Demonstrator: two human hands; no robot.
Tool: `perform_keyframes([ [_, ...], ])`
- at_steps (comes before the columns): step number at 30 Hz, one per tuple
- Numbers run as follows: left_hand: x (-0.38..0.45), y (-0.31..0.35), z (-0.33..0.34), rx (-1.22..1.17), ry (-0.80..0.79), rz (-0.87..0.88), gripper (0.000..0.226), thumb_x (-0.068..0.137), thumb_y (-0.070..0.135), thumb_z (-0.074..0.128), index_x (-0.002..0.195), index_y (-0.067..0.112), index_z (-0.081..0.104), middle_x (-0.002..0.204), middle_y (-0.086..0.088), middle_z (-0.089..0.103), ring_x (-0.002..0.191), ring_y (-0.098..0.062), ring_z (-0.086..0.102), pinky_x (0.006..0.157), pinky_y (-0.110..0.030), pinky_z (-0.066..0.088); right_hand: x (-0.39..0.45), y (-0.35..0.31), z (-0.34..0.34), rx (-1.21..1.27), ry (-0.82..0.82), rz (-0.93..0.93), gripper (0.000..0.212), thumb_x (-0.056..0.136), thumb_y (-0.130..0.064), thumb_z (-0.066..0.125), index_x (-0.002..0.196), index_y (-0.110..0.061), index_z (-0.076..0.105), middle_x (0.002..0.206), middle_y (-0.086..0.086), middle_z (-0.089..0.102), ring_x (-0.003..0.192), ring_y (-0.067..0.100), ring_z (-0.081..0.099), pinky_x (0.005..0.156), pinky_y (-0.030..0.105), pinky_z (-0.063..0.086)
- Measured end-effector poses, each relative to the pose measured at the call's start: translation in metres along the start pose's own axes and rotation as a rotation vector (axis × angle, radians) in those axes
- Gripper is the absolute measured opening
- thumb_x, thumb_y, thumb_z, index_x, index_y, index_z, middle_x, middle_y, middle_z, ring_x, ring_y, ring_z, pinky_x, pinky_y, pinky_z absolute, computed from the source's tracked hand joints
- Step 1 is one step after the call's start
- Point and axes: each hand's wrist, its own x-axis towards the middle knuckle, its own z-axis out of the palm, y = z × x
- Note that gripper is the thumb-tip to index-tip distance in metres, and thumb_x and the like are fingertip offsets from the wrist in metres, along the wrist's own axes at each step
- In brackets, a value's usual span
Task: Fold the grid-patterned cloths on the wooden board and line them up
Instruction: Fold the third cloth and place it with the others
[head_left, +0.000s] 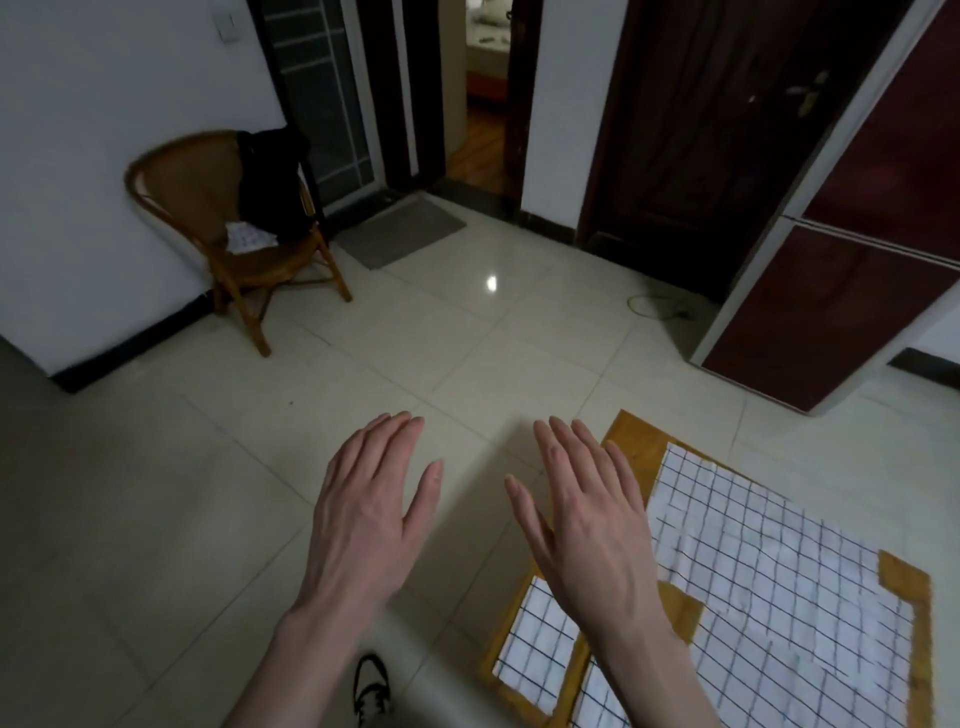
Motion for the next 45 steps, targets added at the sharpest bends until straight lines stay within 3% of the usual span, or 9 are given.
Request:
perform_keyframes([
  [10,0.12,-0.129,-0.019,-0.037,-0.063,0.105,0.051,0.107,0.043,0.039,0.147,0.015,0.053,0.149,-0.002,0.056,0.142,-0.019,0.044,0.119,-0.038,0.036,0.108,-0.093,0.051,-0.033,0.034,0.162,0.068,0.108,-0.061,0.026,0.156,-0.016,0.044,0.158,0.005,0.05,0.152,0.021,0.038,0.126,0.044,0.026],
  [18,0.196,-0.16,0.009,-0.112,-0.103,0.236,0.051,0.107,0.041,0.039,0.145,0.012,0.055,0.146,-0.003,0.058,0.14,-0.022,0.048,0.118,-0.04,0.037,0.171,-0.107,0.075,-0.096,0.033,0.268,0.069,0.108,-0.061,0.027,0.156,-0.016,0.044,0.158,0.005,0.05,0.152,0.021,0.038,0.126,0.044,0.028],
  [27,0.299,-0.151,0.061,-0.129,-0.146,0.381,0.05,0.107,0.041,0.04,0.144,0.011,0.056,0.145,-0.004,0.059,0.14,-0.022,0.049,0.117,-0.045,0.041,0.242,-0.065,0.102,-0.093,0.081,0.407,0.065,0.108,-0.058,0.033,0.156,-0.017,0.044,0.159,0.005,0.049,0.152,0.02,0.037,0.126,0.044,0.029],
  [39,0.479,-0.086,0.152,-0.177,-0.195,0.493,0.051,0.107,0.04,0.038,0.148,0.014,0.054,0.152,-0.001,0.054,0.144,-0.017,0.044,0.122,-0.033,0.032,0.385,0.055,0.132,-0.098,0.151,0.551,0.061,0.108,-0.055,0.038,0.155,-0.017,0.047,0.157,0.004,0.052,0.151,0.021,0.041,0.126,0.042,0.028],
  [45,0.547,-0.053,0.187,-0.181,-0.233,0.553,0.051,0.107,0.039,0.038,0.149,0.015,0.052,0.153,-0.001,0.053,0.145,-0.016,0.043,0.121,-0.036,0.034,0.442,0.103,0.137,-0.108,0.165,0.597,0.061,0.108,-0.054,0.038,0.156,-0.016,0.045,0.157,0.005,0.051,0.151,0.021,0.04,0.126,0.041,0.026],
])
